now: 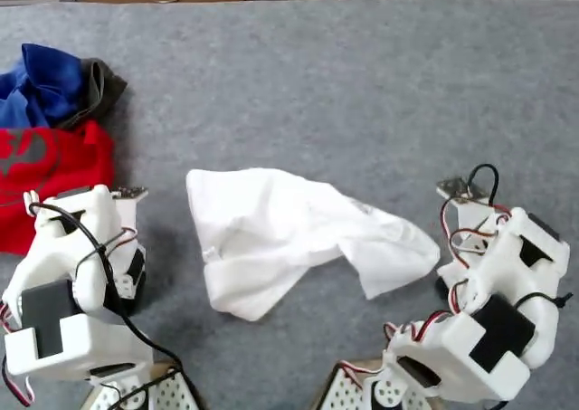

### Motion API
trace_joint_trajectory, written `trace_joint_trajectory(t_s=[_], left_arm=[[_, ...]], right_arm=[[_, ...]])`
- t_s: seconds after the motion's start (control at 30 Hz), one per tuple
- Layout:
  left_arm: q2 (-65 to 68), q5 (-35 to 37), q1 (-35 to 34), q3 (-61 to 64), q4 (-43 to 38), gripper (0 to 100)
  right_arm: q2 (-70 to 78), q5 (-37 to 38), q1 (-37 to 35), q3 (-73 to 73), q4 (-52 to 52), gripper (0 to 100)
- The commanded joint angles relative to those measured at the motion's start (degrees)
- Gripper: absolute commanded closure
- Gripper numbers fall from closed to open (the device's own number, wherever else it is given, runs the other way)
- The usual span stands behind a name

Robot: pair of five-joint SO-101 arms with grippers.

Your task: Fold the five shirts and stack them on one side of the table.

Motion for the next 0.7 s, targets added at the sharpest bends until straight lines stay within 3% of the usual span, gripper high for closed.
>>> trace_joint_trajectory(t_s=[0.0, 0.33, 0.5, 0.67], left_arm=[[0.09, -1.41, 0.13, -0.48, -0.18, 97], [0.09, -1.05, 0.13, -1.01, -0.44, 97], [-5.45, -0.97, 0.22, -0.84, -0.09, 97], [-17.85, -0.97, 0.57, -0.13, 3.16, 97]], right_arm=[[0.57, 0.79, 2.11, 1.89, 1.85, 98.4], [-7.78, 0.88, 0.26, 0.31, 7.47, 98.4], [-19.91, 0.88, -4.31, -0.4, 12.84, 98.2], [-31.34, 0.88, -13.36, -0.13, 19.6, 98.0]])
